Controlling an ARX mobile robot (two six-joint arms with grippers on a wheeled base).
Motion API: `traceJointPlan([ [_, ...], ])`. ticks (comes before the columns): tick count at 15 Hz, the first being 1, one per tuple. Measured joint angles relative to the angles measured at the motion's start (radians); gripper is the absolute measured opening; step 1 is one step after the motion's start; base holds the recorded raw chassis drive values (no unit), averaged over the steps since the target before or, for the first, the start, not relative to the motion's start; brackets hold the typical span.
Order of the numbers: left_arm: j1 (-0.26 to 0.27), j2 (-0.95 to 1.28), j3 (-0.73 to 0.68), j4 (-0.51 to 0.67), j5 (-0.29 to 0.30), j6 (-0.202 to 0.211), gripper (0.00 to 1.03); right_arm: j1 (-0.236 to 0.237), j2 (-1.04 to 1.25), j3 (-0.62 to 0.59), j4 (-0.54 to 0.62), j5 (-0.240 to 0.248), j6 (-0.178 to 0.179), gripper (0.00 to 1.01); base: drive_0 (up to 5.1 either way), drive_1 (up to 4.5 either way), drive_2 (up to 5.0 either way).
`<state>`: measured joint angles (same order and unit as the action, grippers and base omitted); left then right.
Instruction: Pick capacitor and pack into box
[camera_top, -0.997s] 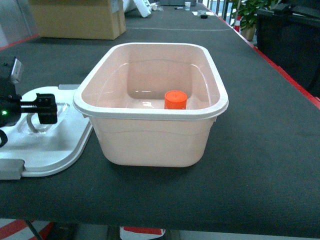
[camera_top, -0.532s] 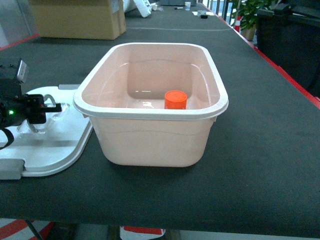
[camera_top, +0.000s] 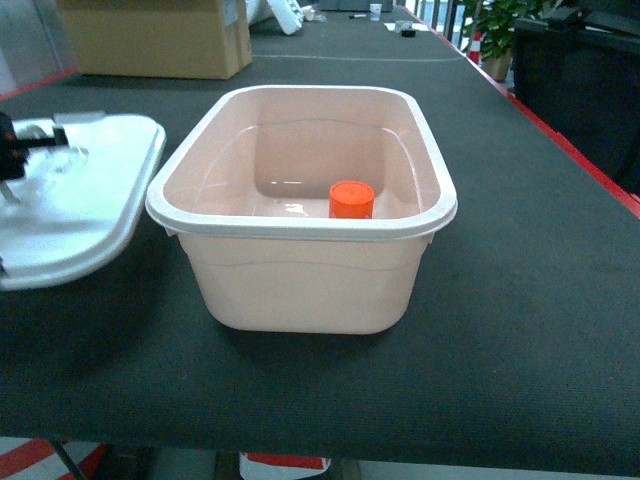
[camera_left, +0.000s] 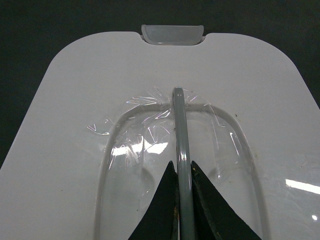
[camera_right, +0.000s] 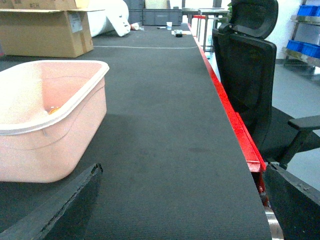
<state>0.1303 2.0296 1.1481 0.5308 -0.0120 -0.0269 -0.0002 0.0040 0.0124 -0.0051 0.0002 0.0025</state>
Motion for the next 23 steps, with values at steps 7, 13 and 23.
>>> traceJointPlan([
  [7,-0.1,-0.315,0.023,-0.199,-0.04,-0.116,0.02,0.0,0.0,0.0,0.0,0.0,0.0,0.98,0.0,0.0,0.0],
  [13,-0.415,-0.247,0.133,-0.187,-0.178,-0.105,0.02,0.0,0.0,0.0,0.0,0.0,0.0,0.98,0.0,0.0,0.0],
  [23,-0.575,-0.068,0.233,-0.298,-0.285,-0.183,0.02,0.0,0.0,0.0,0.0,0.0,0.0,0.98,0.0,0.0,0.0],
])
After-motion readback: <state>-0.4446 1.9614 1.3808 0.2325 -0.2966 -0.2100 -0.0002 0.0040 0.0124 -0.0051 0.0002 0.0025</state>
